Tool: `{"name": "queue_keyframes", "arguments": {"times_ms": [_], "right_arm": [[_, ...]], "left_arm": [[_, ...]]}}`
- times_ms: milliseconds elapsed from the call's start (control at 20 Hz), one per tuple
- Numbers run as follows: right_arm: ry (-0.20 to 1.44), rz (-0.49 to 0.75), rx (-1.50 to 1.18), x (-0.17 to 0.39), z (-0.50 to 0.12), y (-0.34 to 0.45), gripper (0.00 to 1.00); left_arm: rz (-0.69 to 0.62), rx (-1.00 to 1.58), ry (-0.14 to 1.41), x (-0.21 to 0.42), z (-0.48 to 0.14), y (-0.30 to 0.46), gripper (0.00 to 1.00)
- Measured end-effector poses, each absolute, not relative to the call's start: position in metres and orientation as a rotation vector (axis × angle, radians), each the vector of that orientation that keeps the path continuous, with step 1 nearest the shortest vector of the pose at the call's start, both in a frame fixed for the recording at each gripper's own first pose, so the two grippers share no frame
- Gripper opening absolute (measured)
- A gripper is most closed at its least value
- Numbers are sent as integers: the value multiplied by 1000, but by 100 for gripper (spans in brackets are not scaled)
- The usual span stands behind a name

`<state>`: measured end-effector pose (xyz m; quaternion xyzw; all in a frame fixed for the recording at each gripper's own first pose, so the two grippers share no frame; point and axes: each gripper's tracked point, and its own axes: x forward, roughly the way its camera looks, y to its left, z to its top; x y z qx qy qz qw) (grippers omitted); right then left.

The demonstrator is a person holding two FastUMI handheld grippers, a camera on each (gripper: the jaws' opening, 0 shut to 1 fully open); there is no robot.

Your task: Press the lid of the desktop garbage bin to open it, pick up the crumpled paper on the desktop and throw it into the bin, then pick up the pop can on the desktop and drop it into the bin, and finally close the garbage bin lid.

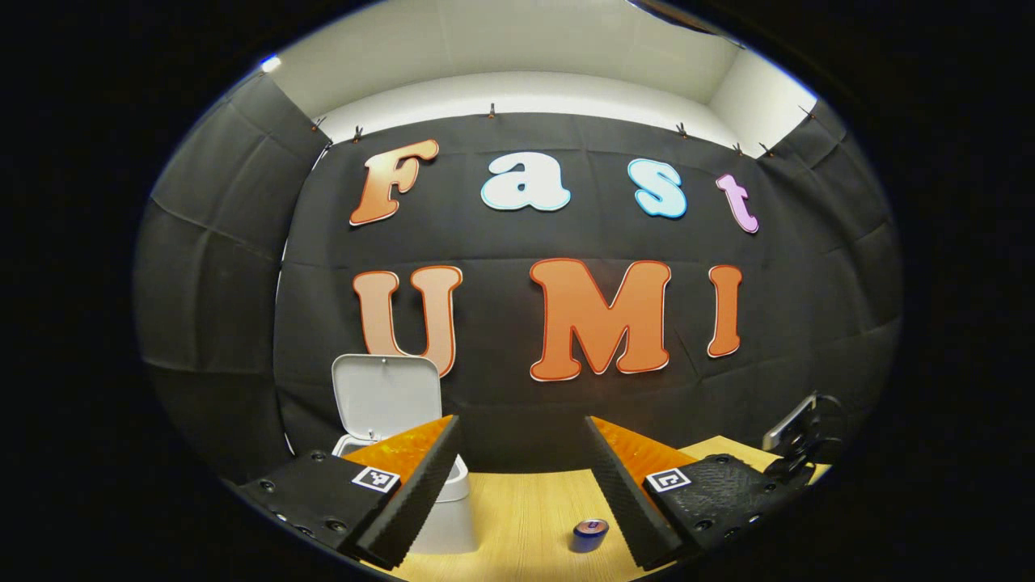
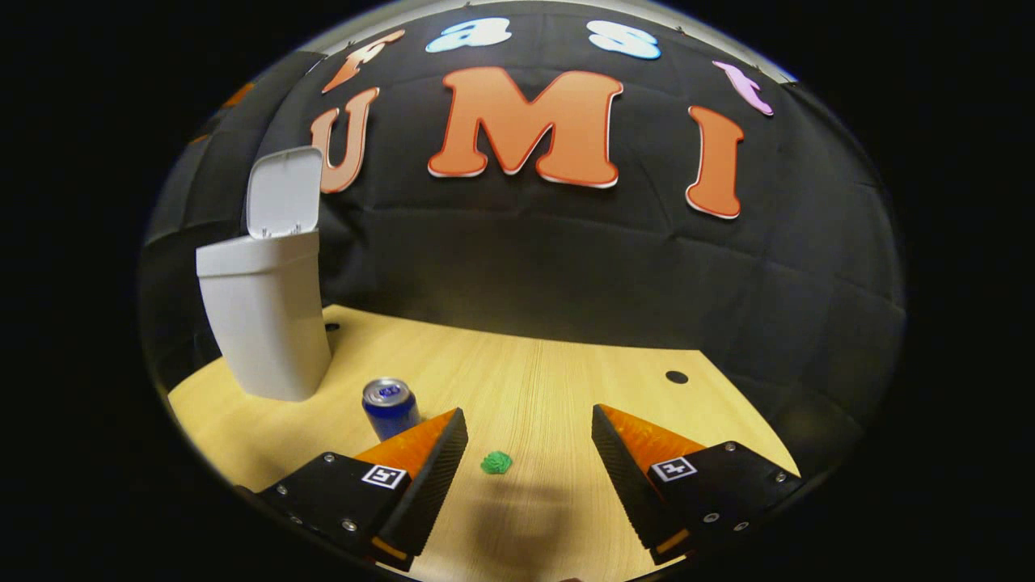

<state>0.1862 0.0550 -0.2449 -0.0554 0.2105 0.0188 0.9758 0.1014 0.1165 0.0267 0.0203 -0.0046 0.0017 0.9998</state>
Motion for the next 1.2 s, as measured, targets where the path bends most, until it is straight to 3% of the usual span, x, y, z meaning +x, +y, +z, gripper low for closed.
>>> {"name": "queue_keyframes", "arguments": {"times_ms": [350, 650, 750, 800, 1000, 1050, 1200], "right_arm": [[641, 35, -124, 213, -360, 58, 95], [697, 37, -120, 224, -398, 62, 89], [717, 46, -113, 225, -406, 64, 80], [724, 45, -104, 225, -410, 66, 69], [729, 31, -56, 231, -413, 66, 41], [732, 31, -50, 232, -414, 65, 37], [736, 20, -67, 229, -412, 60, 27]], "left_arm": [[17, 92, 40, 99, 18, 126, 98], [55, 103, 90, 103, 4, 144, 95], [60, 111, 100, 104, 2, 145, 99], [60, 116, 102, 104, 3, 145, 95], [61, 124, 124, 103, -4, 147, 99], [62, 121, 134, 103, -8, 148, 95], [61, 113, 132, 103, -6, 147, 99]]}}
